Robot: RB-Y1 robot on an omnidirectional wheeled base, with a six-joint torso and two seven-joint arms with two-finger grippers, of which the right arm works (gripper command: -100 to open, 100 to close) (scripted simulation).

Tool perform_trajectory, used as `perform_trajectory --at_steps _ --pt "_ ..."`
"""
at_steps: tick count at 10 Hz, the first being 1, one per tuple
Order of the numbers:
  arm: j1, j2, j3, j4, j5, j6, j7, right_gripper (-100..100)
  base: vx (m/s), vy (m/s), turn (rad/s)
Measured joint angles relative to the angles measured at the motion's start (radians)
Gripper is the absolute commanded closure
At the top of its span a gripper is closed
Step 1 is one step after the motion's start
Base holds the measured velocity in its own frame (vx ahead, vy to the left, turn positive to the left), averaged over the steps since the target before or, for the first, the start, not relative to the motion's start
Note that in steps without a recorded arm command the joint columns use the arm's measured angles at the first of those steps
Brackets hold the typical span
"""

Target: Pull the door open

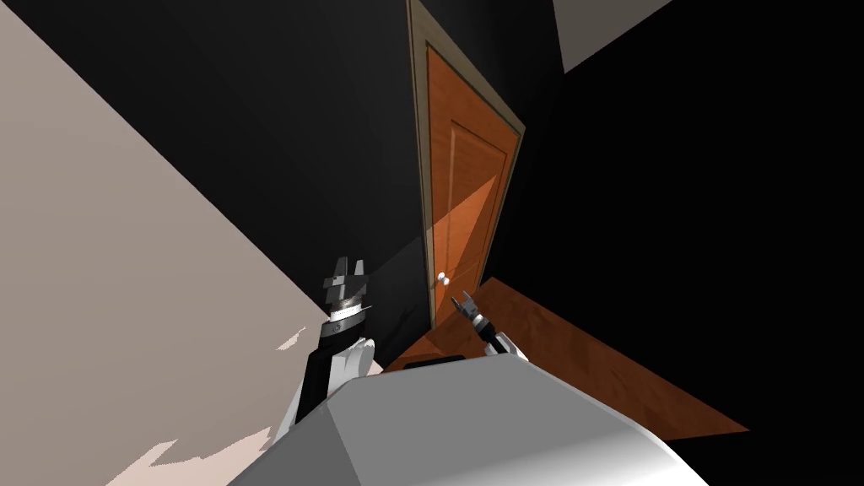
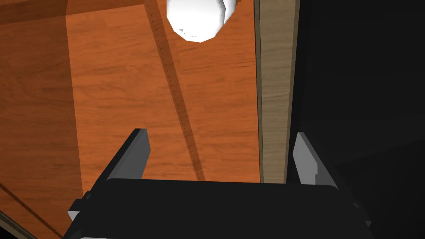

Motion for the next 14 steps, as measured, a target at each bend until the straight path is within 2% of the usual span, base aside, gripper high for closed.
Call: perform_trajectory --at_steps 2,3,5,8,9,12,14 --pt "-0.019 -0.005 -0.002 0.059 0.017 -0.018 0.039 -100 0.074 -0.029 0.018" --pt "-0.024 -0.010 -0.001 0.069 0.027 -0.018 0.052 -100 0.039 -0.021 0.008" --pt "-0.041 -0.008 -0.003 0.119 0.037 -0.034 0.082 -100 0.056 -0.020 0.018" --pt "-0.061 -0.013 -0.004 0.173 0.056 -0.049 0.124 -100 0.034 -0.016 0.008" --pt "-0.062 -0.013 -0.004 0.177 0.056 -0.051 0.126 -100 0.045 0.118 0.233" --pt "-0.065 -0.007 -0.002 0.178 0.013 -0.029 0.155 -100 0.136 0.104 0.112" --pt "-0.071 -0.003 -0.001 0.186 -0.014 -0.018 0.176 -100 0.192 -0.024 0.109"
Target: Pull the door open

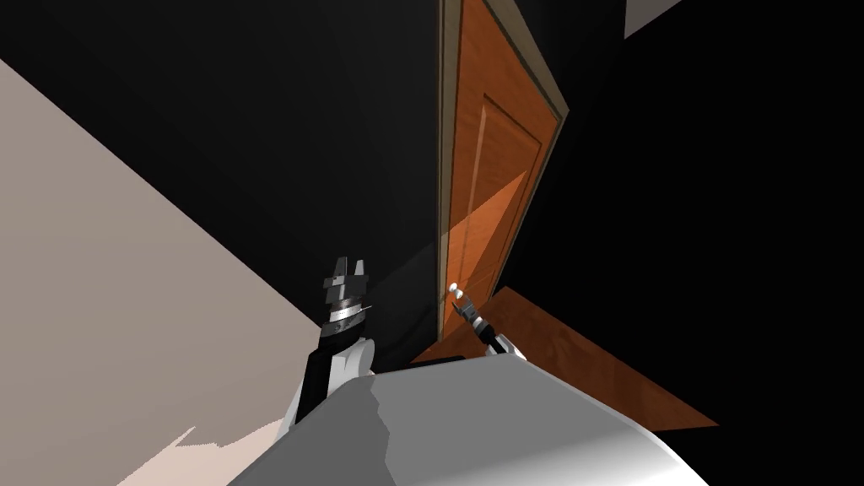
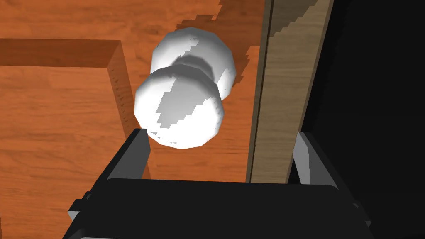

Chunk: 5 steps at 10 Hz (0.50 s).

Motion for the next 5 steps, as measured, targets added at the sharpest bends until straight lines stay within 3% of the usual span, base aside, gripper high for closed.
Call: perform_trajectory --at_steps 1,2,3,5 --pt "-0.001 0.003 0.002 0.008 -0.011 0.003 0.009 -100 0.194 -0.042 0.071" --pt "-0.003 0.002 0.002 0.007 -0.019 0.009 0.014 -100 0.048 -0.030 0.071" --pt "-0.003 0.002 0.002 0.006 -0.020 0.010 0.015 100 -0.046 -0.005 -0.027" --pt "-0.004 0.000 -0.001 0.004 -0.021 0.007 0.014 100 -0.016 0.010 -0.037"
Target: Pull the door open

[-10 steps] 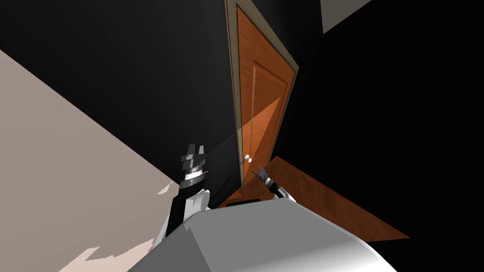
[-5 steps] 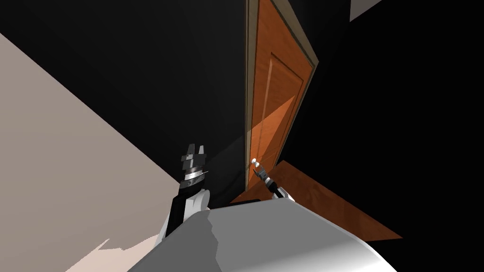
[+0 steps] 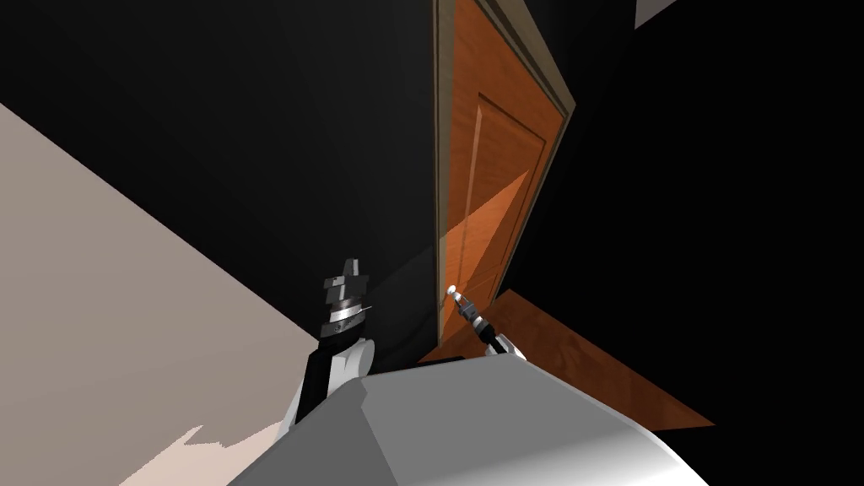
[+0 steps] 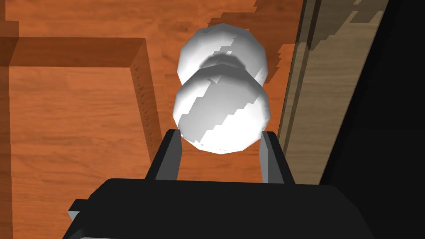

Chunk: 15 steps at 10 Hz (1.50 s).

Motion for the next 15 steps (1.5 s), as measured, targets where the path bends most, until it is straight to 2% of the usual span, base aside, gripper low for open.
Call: perform_trajectory --at_steps 3,4,7,11,12,13,15 --pt "0.004 0.001 0.001 0.002 0.001 -0.001 0.000 100 0.000 0.003 0.000" --pt "0.004 0.000 0.001 0.002 0.001 -0.001 0.000 -100 -0.126 -0.028 0.049" --pt "-0.025 -0.018 -0.024 0.068 -0.015 -0.032 0.005 -100 -0.190 -0.029 0.088" --pt "-0.050 -0.062 -0.066 0.130 -0.040 -0.065 -0.005 -100 -0.178 -0.025 0.125" --pt "-0.050 -0.063 -0.067 0.133 -0.041 -0.067 -0.005 -100 0.064 -0.024 -0.070" --pt "-0.043 -0.052 -0.070 0.121 -0.037 -0.061 0.000 -100 0.176 -0.024 -0.049" --pt "-0.017 -0.019 -0.077 0.068 -0.023 -0.031 0.014 -100 0.184 -0.002 0.010"
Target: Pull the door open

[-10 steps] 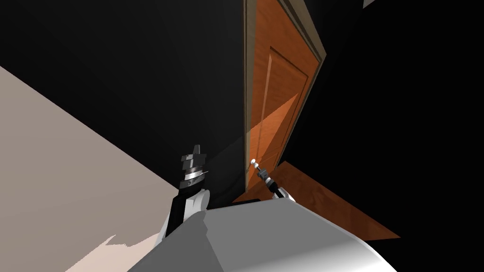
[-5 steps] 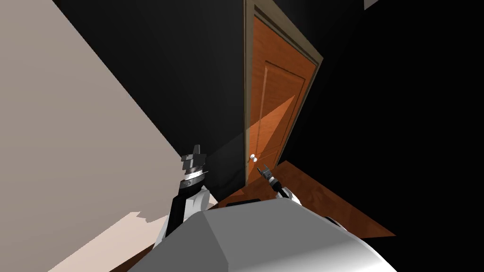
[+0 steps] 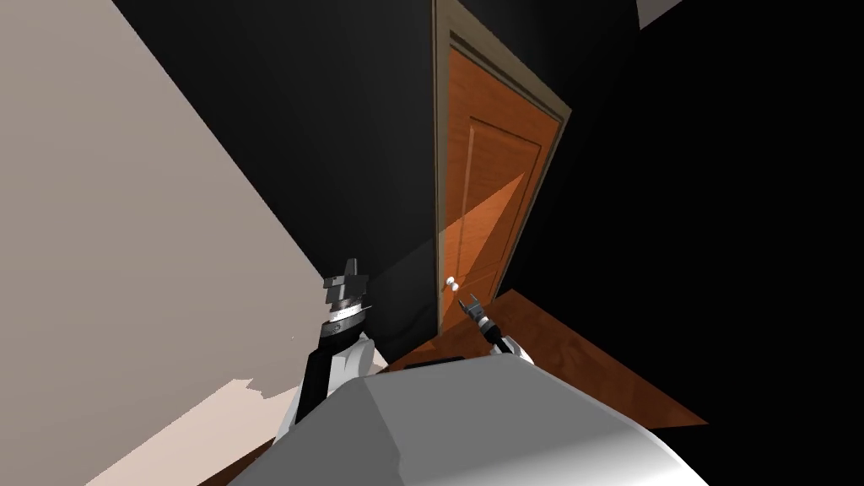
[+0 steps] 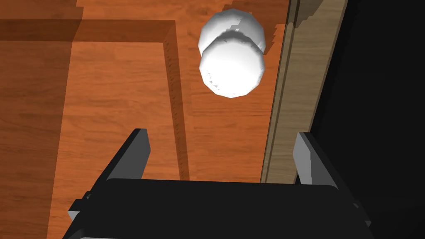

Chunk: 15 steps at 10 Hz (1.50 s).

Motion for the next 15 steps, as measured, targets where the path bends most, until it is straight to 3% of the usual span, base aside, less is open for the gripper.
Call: perform_trajectory --at_steps 2,5,6,12,15 --pt "0.019 0.039 -0.011 -0.038 0.014 0.027 0.021 -100 0.205 -0.002 0.063" --pt "0.048 0.076 -0.020 -0.095 0.029 0.061 0.038 -100 0.119 -0.018 0.086" --pt "0.047 0.078 -0.020 -0.097 0.030 0.063 0.040 100 -0.014 0.007 -0.021" --pt "0.048 0.076 -0.019 -0.094 0.031 0.063 0.038 100 -0.014 0.000 0.010" --pt "0.047 0.074 -0.015 -0.093 0.013 0.064 -0.009 100 -0.040 -0.035 0.068"
